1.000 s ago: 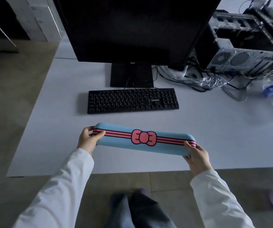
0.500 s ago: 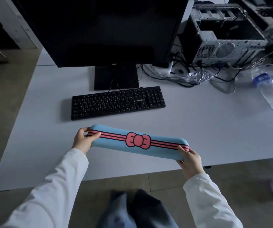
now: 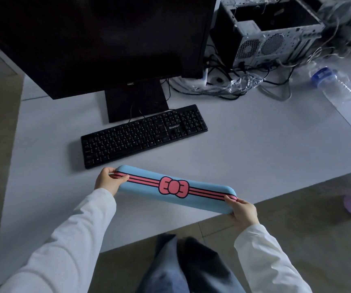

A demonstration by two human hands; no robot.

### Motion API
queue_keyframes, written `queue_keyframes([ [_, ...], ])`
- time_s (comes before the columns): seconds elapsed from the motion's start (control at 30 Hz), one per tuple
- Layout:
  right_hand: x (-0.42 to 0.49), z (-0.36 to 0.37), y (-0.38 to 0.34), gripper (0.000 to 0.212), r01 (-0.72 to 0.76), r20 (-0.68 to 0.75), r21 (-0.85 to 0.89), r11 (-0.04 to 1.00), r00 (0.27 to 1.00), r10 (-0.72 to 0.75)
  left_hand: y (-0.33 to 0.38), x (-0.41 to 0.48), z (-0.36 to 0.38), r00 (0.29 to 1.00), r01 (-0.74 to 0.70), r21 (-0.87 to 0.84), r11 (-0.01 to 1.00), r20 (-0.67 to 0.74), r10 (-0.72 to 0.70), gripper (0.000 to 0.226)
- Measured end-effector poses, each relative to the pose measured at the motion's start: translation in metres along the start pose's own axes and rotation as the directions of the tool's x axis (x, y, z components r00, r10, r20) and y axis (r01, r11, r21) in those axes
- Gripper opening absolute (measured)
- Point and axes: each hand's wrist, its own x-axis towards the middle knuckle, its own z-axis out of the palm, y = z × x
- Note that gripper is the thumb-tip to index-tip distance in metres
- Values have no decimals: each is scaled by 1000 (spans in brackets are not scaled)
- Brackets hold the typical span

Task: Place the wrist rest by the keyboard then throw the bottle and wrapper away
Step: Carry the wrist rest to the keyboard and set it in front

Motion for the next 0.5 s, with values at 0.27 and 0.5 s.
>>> queue_keyframes([
  [0.27,2,8,1,37,20,-80,-35,999,997,-22,-7,20,-4,999,6,110,994,35,-10,40],
  [0.5,1,2,-10,43,132,-258,-115,984,953,-158,-14,28,-13,997,27,70,997,-79,-21,44],
])
